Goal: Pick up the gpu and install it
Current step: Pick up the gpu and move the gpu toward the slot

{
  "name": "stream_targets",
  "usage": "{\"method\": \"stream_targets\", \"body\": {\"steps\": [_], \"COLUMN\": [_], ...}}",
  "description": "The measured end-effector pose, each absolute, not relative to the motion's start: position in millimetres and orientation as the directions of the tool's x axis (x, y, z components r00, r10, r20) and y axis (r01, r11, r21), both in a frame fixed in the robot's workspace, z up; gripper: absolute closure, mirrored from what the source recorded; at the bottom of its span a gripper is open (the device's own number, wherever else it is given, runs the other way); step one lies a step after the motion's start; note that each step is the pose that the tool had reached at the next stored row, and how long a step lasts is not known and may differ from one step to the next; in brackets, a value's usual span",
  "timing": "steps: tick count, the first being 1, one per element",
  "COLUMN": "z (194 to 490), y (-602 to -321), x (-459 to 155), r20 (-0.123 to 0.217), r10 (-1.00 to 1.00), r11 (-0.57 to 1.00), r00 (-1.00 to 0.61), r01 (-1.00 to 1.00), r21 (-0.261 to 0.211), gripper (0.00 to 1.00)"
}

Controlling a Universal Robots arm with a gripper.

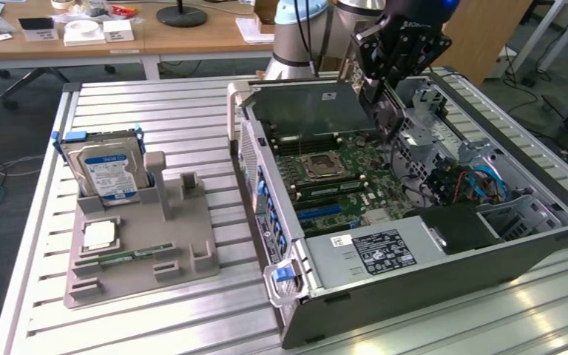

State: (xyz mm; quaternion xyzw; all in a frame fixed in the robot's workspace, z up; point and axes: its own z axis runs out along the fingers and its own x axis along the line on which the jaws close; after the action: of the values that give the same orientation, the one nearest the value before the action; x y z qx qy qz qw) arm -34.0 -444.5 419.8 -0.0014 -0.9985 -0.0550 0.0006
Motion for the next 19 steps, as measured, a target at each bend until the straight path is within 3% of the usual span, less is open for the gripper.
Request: {"method": "stream_targets", "body": {"steps": [19], "z": [419.8], "y": [-444.6], "x": [-28.1], "r20": [0.001], "r10": [0.003], "r11": [0.994], "r00": [-1.000], "r01": [0.003], "r21": [0.110], "gripper": [0.73]}}
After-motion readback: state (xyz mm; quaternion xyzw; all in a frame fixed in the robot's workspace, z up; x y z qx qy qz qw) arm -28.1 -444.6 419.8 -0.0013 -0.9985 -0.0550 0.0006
